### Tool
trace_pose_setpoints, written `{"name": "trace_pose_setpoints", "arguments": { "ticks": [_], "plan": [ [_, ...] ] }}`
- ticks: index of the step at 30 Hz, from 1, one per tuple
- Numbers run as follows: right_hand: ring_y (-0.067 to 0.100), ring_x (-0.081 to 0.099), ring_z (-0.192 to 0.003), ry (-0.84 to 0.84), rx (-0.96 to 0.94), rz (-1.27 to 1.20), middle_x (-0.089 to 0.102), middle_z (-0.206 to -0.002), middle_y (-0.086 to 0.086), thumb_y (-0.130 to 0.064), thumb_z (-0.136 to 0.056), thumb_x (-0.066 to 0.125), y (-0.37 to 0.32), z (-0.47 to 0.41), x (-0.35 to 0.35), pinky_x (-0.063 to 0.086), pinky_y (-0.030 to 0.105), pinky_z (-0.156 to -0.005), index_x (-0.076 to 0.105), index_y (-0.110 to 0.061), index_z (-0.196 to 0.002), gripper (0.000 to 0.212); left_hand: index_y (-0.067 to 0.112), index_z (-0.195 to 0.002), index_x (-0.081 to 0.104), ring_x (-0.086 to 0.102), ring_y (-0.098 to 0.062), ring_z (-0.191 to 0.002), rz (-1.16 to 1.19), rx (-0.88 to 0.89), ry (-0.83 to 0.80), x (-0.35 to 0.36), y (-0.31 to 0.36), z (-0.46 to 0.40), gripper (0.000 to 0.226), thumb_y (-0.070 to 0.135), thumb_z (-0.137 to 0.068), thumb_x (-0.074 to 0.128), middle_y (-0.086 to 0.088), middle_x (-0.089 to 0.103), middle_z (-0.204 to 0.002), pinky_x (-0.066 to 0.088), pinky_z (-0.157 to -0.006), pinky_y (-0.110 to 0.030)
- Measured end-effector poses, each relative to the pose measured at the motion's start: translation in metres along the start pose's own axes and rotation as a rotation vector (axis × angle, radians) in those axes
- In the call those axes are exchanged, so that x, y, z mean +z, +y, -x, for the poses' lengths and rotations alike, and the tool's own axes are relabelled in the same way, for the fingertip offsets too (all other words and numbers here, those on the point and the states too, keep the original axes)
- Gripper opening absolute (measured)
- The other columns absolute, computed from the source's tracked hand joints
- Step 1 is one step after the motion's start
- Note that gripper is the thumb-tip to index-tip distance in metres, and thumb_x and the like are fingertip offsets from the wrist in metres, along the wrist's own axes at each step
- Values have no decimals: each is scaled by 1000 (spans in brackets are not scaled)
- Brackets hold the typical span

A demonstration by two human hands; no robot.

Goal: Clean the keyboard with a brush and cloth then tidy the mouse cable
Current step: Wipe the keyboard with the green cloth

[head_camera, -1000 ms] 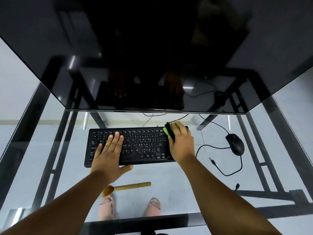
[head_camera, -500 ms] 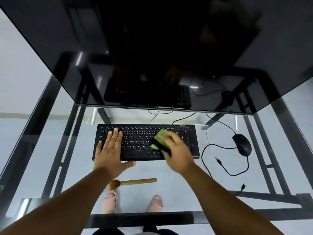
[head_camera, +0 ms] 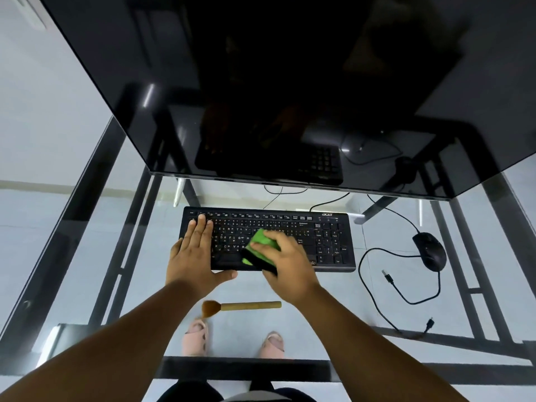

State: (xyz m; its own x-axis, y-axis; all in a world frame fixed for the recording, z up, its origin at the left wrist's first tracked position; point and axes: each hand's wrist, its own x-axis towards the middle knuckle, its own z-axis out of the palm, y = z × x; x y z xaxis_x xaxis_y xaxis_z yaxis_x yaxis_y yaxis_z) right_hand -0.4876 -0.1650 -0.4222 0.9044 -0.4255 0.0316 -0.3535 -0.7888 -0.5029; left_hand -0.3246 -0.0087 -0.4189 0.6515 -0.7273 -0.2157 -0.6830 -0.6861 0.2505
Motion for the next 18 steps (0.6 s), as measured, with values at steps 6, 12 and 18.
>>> {"name": "trace_pose_setpoints", "arguments": {
  "ticks": [6,12,18],
  "plan": [
    [26,51,-102,163,126,18,48,-118,2,-21,-76,72,13,13,-1,53,43,-87,68,-22,-119,44,19,-152,-9,-15,-14,-147,24,-14,-15,-4,-20,5,122,79,-68,55,4,-19,-159,8,-118,-37],
    [24,49,-100,191,134,22,47,-117,1,-26,-78,77,-15,-1,17,54,37,-84,69,-23,-118,40,18,-152,-10,-15,-13,-146,72,5,-29,-1,-26,6,122,76,-69,58,7,-24,-157,17,-117,-38],
    [22,49,-92,273,184,72,45,-108,-3,-35,-82,74,-15,3,12,56,34,-68,73,-21,-110,31,22,-151,-15,-14,-11,-147,79,1,-39,-4,-46,9,123,78,-68,56,8,-22,-158,14,-119,-38]
  ]
}}
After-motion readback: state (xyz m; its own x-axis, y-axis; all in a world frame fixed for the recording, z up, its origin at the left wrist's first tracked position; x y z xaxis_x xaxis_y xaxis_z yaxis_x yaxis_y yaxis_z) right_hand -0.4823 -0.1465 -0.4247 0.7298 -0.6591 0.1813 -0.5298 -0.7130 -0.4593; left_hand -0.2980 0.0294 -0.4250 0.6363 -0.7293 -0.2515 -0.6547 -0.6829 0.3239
